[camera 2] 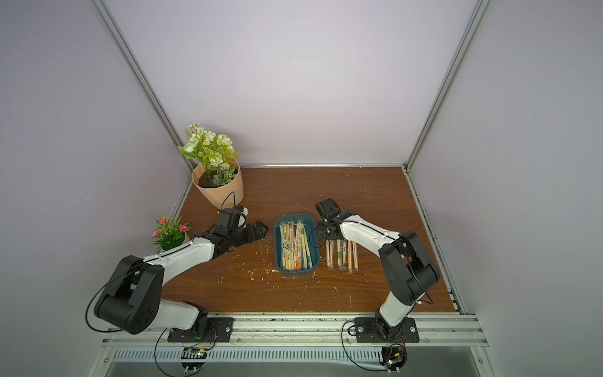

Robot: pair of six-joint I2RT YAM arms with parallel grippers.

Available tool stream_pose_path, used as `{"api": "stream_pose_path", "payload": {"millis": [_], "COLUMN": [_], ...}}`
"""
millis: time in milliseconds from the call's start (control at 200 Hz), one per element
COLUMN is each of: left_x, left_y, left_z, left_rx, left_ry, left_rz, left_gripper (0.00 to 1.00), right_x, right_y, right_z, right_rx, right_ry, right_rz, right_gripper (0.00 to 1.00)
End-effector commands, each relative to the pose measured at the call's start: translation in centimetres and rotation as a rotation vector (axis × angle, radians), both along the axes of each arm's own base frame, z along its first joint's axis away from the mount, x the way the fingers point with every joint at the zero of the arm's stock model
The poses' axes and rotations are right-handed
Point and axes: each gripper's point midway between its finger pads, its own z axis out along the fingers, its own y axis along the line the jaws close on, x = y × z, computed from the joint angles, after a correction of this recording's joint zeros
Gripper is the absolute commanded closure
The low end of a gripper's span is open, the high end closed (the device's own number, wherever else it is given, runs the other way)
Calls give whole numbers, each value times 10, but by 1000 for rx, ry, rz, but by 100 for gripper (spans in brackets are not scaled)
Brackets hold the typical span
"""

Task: Take the paired disposable chopsticks out of the storage box
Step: Place the paired disposable chopsticks at the center of the board, then adjust the storage box at the center of the board.

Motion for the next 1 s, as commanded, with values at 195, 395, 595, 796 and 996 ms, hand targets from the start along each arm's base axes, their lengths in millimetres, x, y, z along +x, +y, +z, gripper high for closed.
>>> {"api": "stream_pose_path", "payload": {"millis": [195,395,595,796,996], "left_x": [-3,-3,-3,-4,-2], "left_y": [5,5,5,5,5], "left_z": [0,0,-1,0,0], "left_rx": [-1,-4,-3,-2,5], "left_ry": [1,-1,1,0,0], "left_rz": [12,11,11,10,10], "left_gripper": [2,2,2,2,2], "right_x": [6,-2,-12,-26,-27], "right_y": [1,0,11,44,58], "right_z": [4,11,12,12,31], "right_rx": [-13,17,60,87,107], "right_ry": [-26,-28,-13,6,-24], "right_rz": [1,-4,15,70,85], "right_gripper": [70,68,68,68,68]}}
